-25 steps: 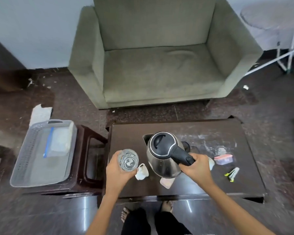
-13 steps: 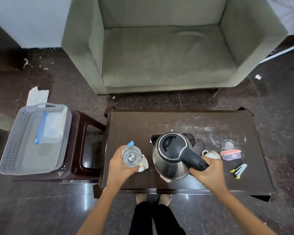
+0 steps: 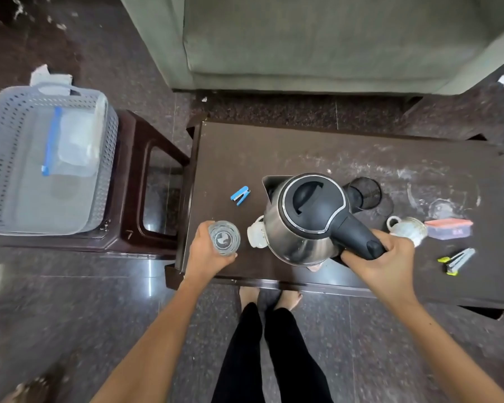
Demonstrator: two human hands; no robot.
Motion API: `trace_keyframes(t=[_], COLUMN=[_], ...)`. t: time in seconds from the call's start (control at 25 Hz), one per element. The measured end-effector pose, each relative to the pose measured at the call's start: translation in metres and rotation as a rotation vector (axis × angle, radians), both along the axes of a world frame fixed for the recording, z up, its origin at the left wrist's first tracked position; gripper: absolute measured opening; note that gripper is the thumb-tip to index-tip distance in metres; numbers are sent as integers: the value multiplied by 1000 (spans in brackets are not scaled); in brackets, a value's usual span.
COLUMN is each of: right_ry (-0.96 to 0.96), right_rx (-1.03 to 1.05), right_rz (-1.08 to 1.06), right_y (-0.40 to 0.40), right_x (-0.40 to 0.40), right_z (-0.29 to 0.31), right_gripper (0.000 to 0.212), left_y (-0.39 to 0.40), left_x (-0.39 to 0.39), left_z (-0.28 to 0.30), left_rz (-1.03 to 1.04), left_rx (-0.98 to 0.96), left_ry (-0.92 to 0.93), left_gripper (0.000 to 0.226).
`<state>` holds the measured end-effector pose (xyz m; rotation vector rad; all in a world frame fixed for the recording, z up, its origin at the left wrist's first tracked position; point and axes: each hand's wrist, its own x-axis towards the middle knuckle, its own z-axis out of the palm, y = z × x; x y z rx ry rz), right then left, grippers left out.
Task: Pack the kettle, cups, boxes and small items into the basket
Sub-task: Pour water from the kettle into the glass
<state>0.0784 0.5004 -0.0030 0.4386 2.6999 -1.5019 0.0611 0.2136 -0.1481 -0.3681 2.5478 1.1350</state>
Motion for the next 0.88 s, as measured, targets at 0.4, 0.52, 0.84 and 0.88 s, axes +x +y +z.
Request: trace_keyframes(t=[0.4,0.52,0.84,0.88], right_ry=[17,7,-44,-59], right_rx=[45,40,65,55], right_rz=[-6,-6,-16,-19], right_y=[-25,-34,-55,-57], right_x=[24,34,67,71], right_z=[-8,-9,-12,-16], right_gripper=[45,45,43,44], left_y=[-15,-18,-33,-35], left_x=[1,5,42,47], left_z=[-19,-18,-11,-9], left_rz=[-17,-45,5,16], left_rx=[9,21,-8,-4], left_ry=[-49,-23,51,59], left_gripper=[90,98,91,87])
